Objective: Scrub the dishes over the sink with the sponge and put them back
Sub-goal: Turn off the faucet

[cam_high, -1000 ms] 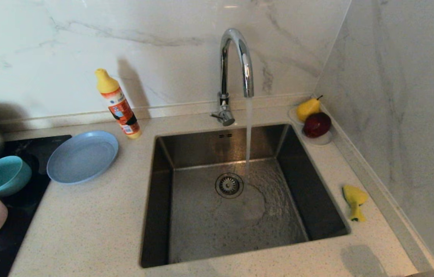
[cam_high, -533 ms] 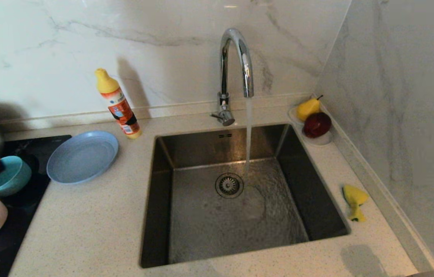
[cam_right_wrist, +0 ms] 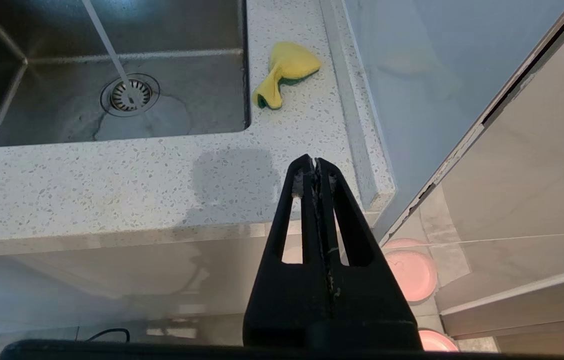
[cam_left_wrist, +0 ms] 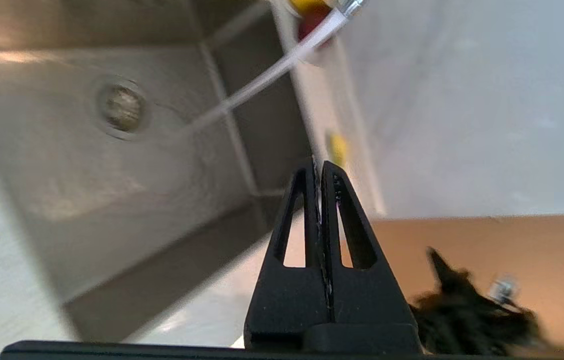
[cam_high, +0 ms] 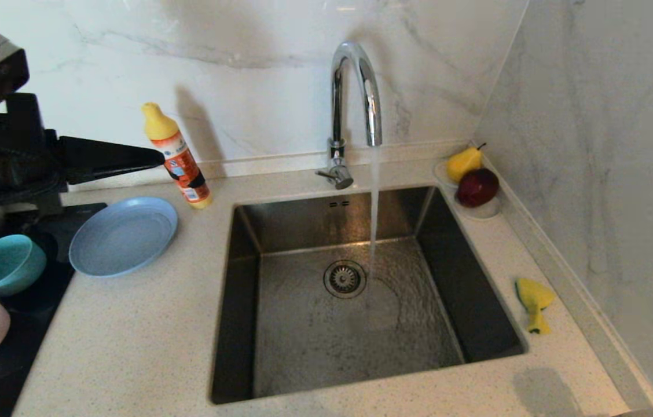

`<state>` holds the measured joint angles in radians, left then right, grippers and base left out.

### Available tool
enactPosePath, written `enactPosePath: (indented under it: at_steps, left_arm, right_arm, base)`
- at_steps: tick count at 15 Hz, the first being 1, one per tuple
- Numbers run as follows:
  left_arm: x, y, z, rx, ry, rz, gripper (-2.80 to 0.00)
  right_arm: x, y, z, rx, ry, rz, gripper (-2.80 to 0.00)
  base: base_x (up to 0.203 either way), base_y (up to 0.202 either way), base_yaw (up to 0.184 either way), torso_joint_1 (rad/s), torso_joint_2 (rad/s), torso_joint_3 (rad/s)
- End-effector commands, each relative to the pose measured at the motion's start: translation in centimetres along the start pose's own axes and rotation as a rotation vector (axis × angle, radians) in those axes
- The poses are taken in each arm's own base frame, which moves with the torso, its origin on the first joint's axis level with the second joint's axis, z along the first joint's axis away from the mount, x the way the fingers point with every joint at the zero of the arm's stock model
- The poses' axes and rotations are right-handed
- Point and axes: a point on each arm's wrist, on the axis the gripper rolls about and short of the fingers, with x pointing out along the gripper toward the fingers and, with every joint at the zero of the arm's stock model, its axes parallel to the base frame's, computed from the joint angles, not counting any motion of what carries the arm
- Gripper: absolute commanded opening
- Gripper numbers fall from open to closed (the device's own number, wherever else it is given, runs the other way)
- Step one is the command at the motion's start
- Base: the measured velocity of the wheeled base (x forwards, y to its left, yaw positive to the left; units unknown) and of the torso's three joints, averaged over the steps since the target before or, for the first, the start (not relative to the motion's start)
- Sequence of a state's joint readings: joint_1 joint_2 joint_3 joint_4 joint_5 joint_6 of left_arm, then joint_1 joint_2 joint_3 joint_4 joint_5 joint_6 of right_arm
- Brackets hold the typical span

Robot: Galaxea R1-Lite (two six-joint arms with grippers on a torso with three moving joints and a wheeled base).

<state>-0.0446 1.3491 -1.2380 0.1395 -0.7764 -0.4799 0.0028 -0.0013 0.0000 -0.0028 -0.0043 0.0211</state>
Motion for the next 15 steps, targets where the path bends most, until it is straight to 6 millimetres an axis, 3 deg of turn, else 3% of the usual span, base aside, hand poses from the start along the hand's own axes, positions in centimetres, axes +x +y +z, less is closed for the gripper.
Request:
enactPosePath:
  at_steps: [1,6,15]
  left_arm:
    - [4.0,3.2,0.3,-0.077,0.087,-0.004,-2.80]
    - [9.8,6.4,-1.2,-0.126,0.213,-0.046,-2.80]
    - [19.7,7.3,-3.8,-0.090,0.325,-0.158,-2.80]
  right_arm:
    - [0.0,0.0,0.0,0.000,-0.001,0.000,-2.80]
    - [0.0,0.0,0.0,0.000,-0.001,0.000,-2.80]
    - [0.0,0.0,0.0,0.000,-0.001,0.000,-2.80]
  base:
    - [0.000,0.000,0.000,0.000,0.00,0.000]
    - [0.000,0.000,0.000,0.000,0.00,0.000]
    - [0.000,0.000,0.000,0.000,0.00,0.000]
